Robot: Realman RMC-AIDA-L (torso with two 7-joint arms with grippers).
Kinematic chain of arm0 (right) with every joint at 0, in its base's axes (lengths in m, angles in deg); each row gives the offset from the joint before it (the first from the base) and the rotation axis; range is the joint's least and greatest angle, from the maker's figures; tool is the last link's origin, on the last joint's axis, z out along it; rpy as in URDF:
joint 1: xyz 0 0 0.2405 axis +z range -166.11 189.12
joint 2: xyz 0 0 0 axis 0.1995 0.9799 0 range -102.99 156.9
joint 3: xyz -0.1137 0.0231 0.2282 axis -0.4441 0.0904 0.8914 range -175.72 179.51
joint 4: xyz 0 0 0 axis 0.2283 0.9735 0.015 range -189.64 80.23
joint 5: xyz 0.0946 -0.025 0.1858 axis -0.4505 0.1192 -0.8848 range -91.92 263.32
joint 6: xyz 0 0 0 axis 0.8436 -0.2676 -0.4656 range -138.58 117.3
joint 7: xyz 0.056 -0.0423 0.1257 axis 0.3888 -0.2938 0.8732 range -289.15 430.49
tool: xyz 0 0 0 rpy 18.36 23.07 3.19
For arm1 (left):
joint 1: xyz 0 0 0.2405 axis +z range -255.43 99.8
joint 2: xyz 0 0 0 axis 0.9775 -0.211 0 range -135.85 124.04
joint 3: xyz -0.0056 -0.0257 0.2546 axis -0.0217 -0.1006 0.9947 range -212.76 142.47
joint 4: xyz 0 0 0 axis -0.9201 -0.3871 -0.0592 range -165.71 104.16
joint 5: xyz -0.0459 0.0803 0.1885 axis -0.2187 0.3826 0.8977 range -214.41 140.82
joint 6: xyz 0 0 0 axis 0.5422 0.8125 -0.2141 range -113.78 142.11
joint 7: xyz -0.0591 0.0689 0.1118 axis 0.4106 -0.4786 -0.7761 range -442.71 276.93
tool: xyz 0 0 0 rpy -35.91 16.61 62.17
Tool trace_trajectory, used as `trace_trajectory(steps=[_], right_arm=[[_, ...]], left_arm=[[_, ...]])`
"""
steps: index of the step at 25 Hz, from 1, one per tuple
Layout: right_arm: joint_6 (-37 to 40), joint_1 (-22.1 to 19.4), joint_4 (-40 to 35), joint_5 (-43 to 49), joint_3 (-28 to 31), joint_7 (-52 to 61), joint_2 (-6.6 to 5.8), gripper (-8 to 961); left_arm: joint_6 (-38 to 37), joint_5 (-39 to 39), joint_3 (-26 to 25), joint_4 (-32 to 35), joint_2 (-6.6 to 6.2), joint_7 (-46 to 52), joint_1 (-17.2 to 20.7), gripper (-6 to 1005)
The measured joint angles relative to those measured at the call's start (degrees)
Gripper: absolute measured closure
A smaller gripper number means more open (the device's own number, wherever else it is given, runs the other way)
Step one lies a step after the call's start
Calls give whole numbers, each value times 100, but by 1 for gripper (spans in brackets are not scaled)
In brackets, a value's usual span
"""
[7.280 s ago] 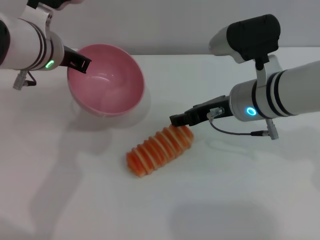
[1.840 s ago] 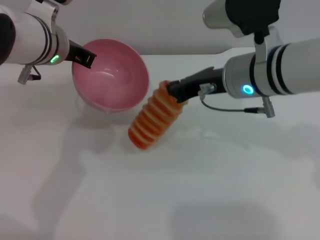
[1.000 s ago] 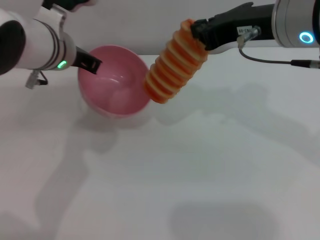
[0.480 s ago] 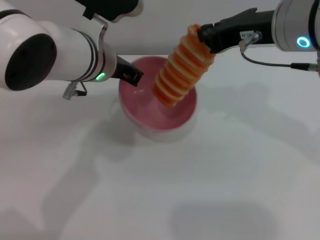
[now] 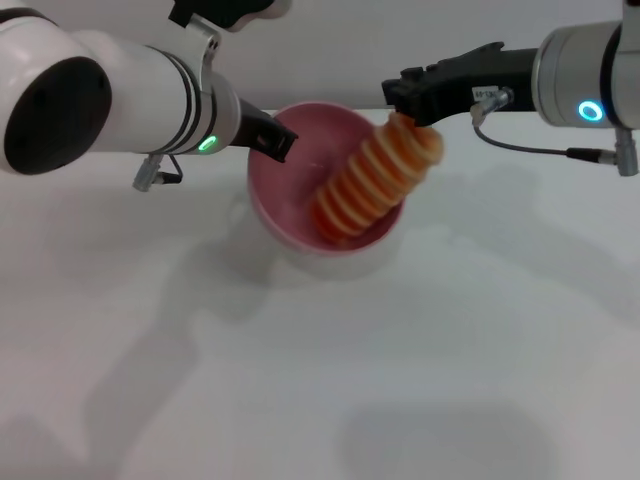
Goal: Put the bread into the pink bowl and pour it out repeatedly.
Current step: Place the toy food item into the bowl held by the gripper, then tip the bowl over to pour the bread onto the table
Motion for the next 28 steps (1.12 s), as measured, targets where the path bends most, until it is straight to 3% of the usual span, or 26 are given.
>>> trace_trajectory(steps=[7, 12, 15, 18, 28], right_arm=[[872, -303, 44, 22, -39, -507, -10, 630], [2503, -1117, -181, -2, -130, -1845, 32, 394], [3202, -1635, -257, -39, -79, -2100, 44, 364], [3392, -2026, -279, -51, 143, -2057, 55, 335], [3537, -2591, -112, -114, 526, -1885, 67, 286]], left_arm=[[-17, -32, 1, 13, -2, -27, -1, 953], [-24, -32, 59, 32, -10, -93, -13, 953], [-81, -32, 129, 71, 0, -131, -27, 953], [-184, -50, 301, 110, 4, -78, -27, 953], [-773, -174, 963, 150, 18, -61, -28, 953]])
